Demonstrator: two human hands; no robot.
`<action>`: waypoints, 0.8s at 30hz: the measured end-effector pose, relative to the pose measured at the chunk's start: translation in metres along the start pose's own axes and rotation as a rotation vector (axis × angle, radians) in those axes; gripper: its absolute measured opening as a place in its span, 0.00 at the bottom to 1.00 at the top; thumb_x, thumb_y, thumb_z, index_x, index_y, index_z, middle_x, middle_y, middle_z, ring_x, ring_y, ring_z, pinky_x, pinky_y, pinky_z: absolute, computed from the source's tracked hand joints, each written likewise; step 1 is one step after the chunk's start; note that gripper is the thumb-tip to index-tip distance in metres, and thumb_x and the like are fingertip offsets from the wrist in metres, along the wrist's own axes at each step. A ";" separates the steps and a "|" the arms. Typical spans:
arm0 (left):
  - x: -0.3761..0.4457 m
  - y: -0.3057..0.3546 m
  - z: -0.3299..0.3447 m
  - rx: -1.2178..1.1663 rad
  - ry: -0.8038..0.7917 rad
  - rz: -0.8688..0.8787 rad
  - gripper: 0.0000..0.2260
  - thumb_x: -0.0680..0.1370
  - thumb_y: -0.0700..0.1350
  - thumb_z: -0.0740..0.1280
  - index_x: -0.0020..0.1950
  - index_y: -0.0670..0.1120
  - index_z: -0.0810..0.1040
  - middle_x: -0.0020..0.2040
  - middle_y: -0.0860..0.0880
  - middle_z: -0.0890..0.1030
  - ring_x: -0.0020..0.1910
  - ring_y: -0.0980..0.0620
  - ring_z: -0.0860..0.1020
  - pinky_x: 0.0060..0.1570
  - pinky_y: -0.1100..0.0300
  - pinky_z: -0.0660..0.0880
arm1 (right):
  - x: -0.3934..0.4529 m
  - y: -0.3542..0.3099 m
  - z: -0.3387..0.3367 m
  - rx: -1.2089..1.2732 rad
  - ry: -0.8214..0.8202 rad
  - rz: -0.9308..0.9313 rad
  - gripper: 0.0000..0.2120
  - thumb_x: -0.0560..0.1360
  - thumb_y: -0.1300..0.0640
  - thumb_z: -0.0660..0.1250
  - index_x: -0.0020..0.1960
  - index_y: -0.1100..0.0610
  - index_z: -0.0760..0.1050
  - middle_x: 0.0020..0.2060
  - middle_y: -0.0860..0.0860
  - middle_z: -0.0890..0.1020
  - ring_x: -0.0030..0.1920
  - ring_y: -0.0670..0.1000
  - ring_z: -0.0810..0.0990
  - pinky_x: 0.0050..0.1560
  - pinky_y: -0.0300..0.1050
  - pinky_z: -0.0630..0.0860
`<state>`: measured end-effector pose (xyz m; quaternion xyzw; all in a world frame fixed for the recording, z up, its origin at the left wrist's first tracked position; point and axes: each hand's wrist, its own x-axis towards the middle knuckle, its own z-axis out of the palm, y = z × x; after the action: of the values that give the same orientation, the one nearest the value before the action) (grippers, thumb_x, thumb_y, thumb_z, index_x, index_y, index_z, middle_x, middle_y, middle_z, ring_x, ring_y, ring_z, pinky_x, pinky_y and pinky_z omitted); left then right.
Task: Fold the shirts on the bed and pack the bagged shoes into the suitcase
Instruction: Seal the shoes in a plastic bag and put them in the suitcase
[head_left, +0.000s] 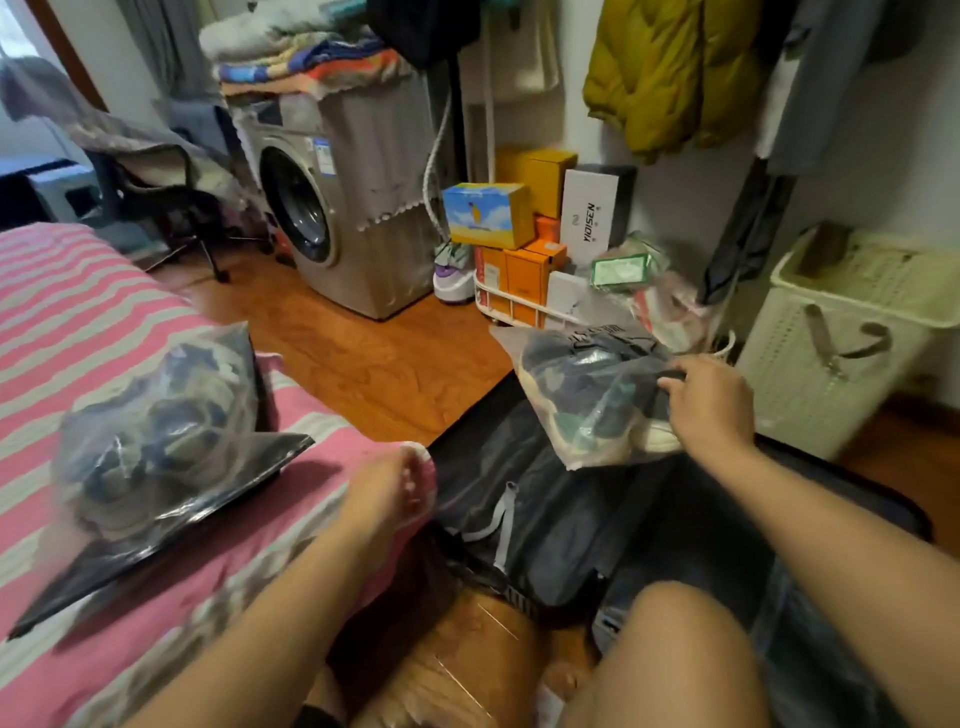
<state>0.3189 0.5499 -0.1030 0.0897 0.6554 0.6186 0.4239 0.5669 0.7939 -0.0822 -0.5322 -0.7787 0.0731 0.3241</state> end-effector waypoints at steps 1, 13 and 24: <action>0.007 -0.004 0.017 0.263 -0.109 0.039 0.04 0.72 0.40 0.66 0.36 0.44 0.76 0.33 0.44 0.72 0.27 0.52 0.70 0.25 0.64 0.68 | -0.002 0.013 0.001 -0.025 -0.008 0.018 0.06 0.75 0.61 0.72 0.52 0.60 0.83 0.49 0.59 0.84 0.49 0.63 0.81 0.48 0.52 0.75; 0.180 -0.134 0.068 1.369 -0.447 -0.072 0.11 0.84 0.44 0.61 0.48 0.45 0.81 0.44 0.49 0.80 0.44 0.51 0.79 0.42 0.65 0.73 | 0.002 0.120 0.171 -0.167 -0.187 0.055 0.09 0.75 0.66 0.70 0.55 0.61 0.81 0.51 0.58 0.82 0.49 0.61 0.83 0.48 0.52 0.78; 0.407 -0.278 0.123 1.465 -0.332 -0.006 0.23 0.84 0.46 0.57 0.78 0.54 0.59 0.77 0.44 0.60 0.66 0.38 0.74 0.64 0.42 0.72 | 0.011 0.200 0.324 0.011 -0.212 -0.026 0.08 0.77 0.69 0.66 0.55 0.64 0.79 0.57 0.60 0.80 0.56 0.53 0.77 0.60 0.25 0.60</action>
<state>0.2596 0.8411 -0.5153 0.4390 0.8273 0.0010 0.3506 0.5315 0.9634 -0.4216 -0.5095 -0.8150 0.1291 0.2438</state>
